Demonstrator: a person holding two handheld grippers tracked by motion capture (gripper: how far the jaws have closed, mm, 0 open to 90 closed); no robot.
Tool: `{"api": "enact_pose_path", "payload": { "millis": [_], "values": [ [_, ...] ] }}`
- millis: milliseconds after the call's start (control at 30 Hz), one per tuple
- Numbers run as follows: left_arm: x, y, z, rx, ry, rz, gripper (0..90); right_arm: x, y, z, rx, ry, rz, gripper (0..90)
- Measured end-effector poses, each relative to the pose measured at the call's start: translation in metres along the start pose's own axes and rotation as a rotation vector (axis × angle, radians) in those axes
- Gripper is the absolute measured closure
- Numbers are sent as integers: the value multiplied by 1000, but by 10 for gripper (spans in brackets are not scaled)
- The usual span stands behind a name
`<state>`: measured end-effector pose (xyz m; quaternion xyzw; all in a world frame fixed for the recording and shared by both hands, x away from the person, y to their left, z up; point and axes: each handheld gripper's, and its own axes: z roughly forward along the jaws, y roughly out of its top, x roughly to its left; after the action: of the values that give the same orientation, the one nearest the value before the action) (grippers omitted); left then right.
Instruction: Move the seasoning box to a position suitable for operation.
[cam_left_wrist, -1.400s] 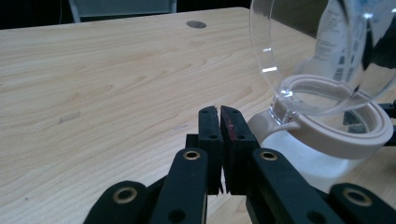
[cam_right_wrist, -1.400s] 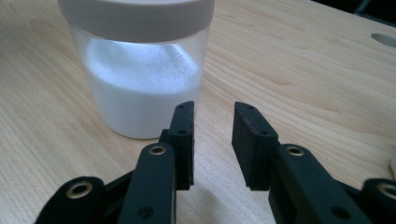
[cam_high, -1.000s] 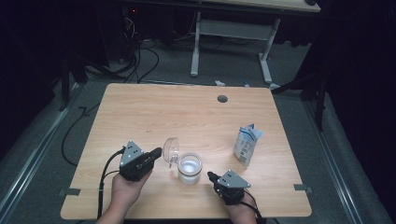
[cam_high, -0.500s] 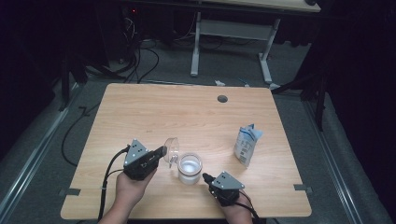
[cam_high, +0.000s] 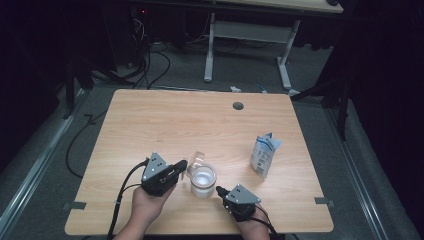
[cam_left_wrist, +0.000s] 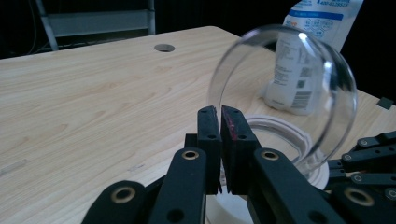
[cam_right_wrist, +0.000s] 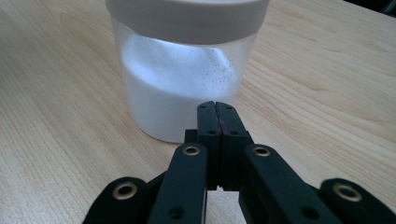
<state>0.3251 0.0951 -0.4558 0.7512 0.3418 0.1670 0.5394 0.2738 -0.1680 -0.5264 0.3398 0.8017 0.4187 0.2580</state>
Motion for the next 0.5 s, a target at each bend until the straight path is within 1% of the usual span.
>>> {"api": "enact_pose_path", "payload": {
  "millis": [133,267,400,500],
  "values": [
    [-3,-2,2,4,-8,-1,865,0,0,0,0,2,0,895],
    [-5,-5,-1,2,-6,0,866,0,-1,0,-3,4,3,895],
    [-6,-13,-4,10,-8,-11,871,0,-1,0,-2,5,2,895],
    [-11,-22,-5,23,-15,-15,875,0,-1,0,1,8,-1,894]
  ]
}}
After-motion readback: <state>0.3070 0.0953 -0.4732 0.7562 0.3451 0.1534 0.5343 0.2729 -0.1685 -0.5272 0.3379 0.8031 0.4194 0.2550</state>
